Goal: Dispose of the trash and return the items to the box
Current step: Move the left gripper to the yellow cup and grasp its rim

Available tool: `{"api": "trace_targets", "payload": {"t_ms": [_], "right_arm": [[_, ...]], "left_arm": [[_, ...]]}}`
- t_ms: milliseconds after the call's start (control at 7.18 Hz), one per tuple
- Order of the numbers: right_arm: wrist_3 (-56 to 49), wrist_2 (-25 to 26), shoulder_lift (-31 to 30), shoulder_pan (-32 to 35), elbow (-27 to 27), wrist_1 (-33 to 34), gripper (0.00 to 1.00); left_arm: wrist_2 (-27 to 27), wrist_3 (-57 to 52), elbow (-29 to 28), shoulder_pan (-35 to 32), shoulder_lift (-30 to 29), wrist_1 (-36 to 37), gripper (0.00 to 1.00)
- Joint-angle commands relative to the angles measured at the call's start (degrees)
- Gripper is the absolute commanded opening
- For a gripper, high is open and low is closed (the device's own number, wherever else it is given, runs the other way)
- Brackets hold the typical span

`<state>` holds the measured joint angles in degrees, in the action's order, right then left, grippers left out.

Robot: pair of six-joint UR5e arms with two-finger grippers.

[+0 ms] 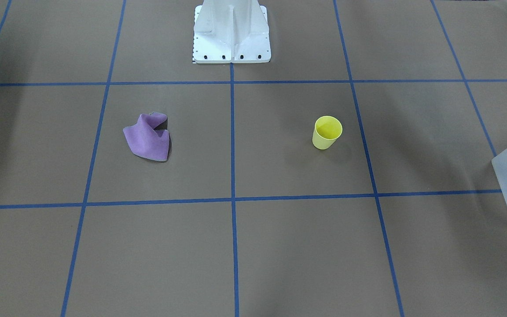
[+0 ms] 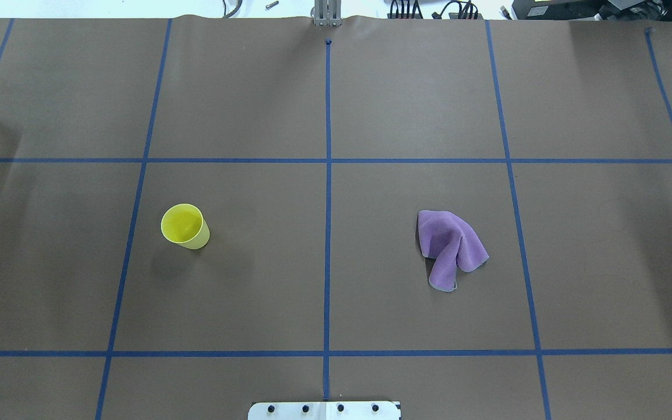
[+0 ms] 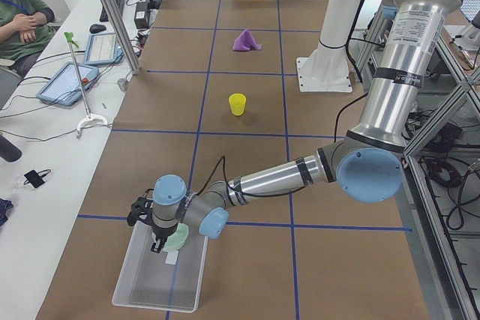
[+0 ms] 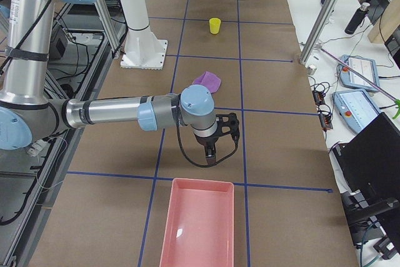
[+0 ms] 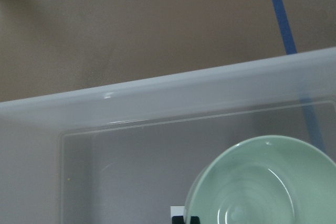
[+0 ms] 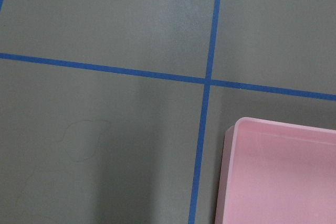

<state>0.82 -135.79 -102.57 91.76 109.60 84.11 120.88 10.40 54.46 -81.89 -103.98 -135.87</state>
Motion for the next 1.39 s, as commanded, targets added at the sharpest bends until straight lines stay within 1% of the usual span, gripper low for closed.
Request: {"api": "trace_targets", "payload": {"t_ms": [0,139,278,418,557,696,835,975,1114,1253], "right_arm": [[0.06,-0.09,0.09,0.00,0.09,0.00,1.00],[0.06,-0.09,0.09,0.00,0.09,0.00,1.00],[0.15,-0.18,0.09,0.00,0.17,0.00,1.00],[1.02,-0.18,0.09,-0.09,0.17,0.00,1.00],[1.37,-0.18,0.26,-0.61,0.17,0.00,1.00],[1.38,-0.26,0.26,-0.71,0.26,0.00,1.00],[1.81,-0.26,0.35,-0.79,0.26,0.00,1.00],[1.82,-0.26,0.35,-0.88,0.26,0.00,1.00],[1.82,-0.26,0.35,-0.88,0.26,0.00,1.00],[1.73,-0.35,0.35,-0.88,0.26,0.00,1.00]], "left_arm": [[0.58,-0.47,4.57,-0.11,1.41,0.08,0.99],[1.63,-0.47,8.69,-1.33,2.11,2.69,0.99],[7.21,-0.38,14.21,-4.04,2.12,9.07,0.99],[10.75,0.40,22.79,-4.59,2.47,17.92,0.99],[10.78,5.46,32.45,-4.16,5.08,23.93,0.99],[11.22,13.60,40.99,-0.76,7.19,24.60,0.99],[11.57,16.73,48.30,5.10,9.83,24.52,0.99],[11.75,22.50,51.94,9.86,10.11,23.99,0.99],[10.96,31.26,54.41,16.00,9.77,22.95,0.99],[6.35,37.26,54.87,22.50,8.37,21.19,0.99]]}}
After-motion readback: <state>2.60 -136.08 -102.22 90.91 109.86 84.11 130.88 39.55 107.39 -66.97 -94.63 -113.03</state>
